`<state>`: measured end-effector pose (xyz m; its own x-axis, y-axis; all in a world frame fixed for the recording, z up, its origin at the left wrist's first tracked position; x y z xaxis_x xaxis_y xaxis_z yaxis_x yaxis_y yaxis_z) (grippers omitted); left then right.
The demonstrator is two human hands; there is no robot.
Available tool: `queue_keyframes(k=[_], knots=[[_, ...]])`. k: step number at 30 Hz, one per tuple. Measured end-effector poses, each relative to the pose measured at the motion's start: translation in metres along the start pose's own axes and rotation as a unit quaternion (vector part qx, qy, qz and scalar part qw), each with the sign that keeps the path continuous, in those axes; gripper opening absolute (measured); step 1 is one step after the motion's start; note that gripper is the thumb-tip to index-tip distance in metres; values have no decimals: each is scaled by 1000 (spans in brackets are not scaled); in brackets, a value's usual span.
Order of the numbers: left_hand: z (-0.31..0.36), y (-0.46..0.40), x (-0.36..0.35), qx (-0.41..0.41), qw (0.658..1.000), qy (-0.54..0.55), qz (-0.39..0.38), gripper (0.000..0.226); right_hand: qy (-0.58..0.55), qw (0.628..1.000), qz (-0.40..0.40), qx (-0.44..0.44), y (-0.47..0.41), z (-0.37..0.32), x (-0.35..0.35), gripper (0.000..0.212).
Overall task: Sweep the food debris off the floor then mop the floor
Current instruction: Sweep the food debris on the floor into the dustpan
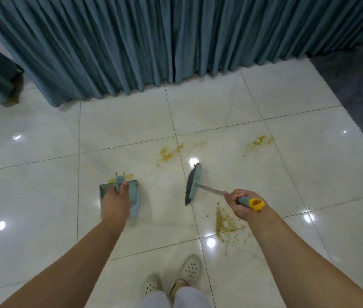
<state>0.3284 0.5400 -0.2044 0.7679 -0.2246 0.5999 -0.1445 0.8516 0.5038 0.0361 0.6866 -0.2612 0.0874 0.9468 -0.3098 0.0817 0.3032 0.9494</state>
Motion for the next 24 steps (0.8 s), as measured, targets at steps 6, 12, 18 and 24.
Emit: queue_keyframes(k=[6, 12, 18, 24], knots=[[34, 15, -43, -44, 998, -14, -30, 44, -81, 996, -11, 31, 18, -62, 59, 23], [56, 35, -65, -79, 996, -22, -46, 46, -118, 989, 10, 93, 50, -75, 74, 48], [62, 44, -65, -92, 994, -29, -50, 45, -96, 991, 7, 97, 70, -62, 59, 47], [56, 32, -52, -87, 995, -21, -37, 39, -122, 991, 0, 56, 57, -28, 45, 46]])
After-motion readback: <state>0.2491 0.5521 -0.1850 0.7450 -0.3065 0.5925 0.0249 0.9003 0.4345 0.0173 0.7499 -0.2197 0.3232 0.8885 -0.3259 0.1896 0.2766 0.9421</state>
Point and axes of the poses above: each hand's wrist, its own y-axis away from the middle knuckle, its own x-axis out of the back of the hand, z = x × y, the point moved 3 cm from there along -y, towards the middle knuckle, and after that the axes turned 2 degrees about -z, right-handed, at the moved point
